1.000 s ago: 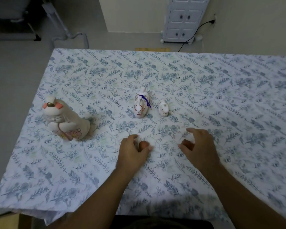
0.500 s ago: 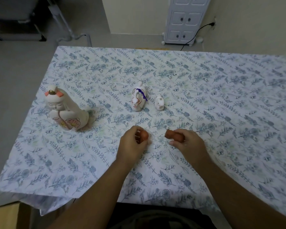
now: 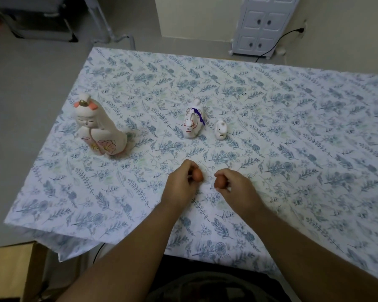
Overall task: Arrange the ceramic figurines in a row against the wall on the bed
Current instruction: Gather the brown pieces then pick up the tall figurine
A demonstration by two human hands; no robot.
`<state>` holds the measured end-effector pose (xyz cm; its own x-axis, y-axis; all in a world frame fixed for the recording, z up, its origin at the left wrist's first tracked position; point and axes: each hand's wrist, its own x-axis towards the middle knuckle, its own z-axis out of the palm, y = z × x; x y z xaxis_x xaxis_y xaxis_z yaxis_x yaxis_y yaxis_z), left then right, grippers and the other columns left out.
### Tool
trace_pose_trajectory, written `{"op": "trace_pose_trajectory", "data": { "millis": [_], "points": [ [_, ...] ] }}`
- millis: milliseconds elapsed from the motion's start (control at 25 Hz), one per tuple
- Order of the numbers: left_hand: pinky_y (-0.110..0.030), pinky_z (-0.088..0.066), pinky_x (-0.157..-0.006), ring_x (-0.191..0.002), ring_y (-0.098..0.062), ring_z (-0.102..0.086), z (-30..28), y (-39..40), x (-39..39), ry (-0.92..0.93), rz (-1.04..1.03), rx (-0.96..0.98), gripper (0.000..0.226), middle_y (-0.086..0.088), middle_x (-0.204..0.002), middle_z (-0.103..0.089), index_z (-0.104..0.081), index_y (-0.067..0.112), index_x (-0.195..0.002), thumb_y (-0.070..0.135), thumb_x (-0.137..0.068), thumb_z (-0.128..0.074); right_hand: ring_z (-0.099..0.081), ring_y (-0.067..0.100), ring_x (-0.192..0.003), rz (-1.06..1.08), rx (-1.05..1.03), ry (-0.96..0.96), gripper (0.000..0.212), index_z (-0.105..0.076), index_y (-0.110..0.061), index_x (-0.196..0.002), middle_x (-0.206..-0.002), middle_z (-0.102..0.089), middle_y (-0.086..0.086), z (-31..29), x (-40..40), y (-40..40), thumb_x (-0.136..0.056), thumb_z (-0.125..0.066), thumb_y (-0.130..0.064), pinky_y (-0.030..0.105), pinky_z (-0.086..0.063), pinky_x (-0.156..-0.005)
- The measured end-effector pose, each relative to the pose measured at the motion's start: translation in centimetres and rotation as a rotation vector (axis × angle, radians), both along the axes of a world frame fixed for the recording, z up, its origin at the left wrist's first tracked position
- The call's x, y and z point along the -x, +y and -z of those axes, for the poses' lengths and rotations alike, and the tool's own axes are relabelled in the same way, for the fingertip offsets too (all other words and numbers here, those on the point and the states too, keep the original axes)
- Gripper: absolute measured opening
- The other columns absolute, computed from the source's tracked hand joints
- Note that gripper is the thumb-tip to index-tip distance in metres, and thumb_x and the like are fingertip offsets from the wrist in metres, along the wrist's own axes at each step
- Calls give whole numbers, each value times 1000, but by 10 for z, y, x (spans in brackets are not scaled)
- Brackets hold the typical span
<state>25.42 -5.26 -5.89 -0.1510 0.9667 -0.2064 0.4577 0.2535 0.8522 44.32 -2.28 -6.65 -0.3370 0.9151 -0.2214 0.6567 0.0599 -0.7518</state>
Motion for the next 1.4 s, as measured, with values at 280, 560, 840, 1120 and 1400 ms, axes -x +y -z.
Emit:
{"op": "trace_pose_trajectory", "data": {
  "millis": [280, 560, 840, 1120, 1400],
  "points": [
    [-37, -58, -83, -89, -9, -69, 4, 1, 4, 37, 63, 44, 33, 10, -88, -70, -57, 28, -99, -1, -86, -65, -67, 16, -100, 23, 32, 6, 39, -64, -19, -118, -106, -68, -1, 3, -1, -1, -84, -75, -3, 42, -58, -90],
    [-18, -40, -96, -118, -6, -55, -22, -17, 32, 106, 51, 15, 51, 9, -132, -62, -56, 27, -132, 19, -84, -72, -43, 15, -135, -24, -178, -142, 72, -50, -22, -142, -142, -53, -4, -34, 27, -11, -79, -80, -41, 34, -37, -111],
    [-23, -40, -105, -128, -6, -50, -61, -52, 150, 191, -333, -192, 50, 8, -139, -57, -53, 23, -137, 31, -91, -72, -38, 20, -145, -157, -300, -107, 65, -49, -20, -145, -150, -50, -1, -70, 155, 7, -89, -68, -46, 40, -31, -119],
    [-11, -28, -105, -132, 3, -36, -65, -6, 245, 56, -353, -118, 67, 11, -152, -39, -35, 24, -151, 37, -94, -67, -48, 7, -128, -212, 105, 55, 78, -32, -24, -153, -136, -51, -17, -95, 278, 51, -88, -75, -30, 1, -38, -91],
    [-50, -49, -103, -127, -3, -55, -67, 0, 259, -257, -213, -141, 57, 18, -137, -60, -47, 37, -144, 30, -93, -70, -63, -17, -97, -75, 76, 261, 68, -56, -39, -133, -99, -68, -31, -95, 281, 48, -77, -83, -10, 0, -45, -74]
  ]
}}
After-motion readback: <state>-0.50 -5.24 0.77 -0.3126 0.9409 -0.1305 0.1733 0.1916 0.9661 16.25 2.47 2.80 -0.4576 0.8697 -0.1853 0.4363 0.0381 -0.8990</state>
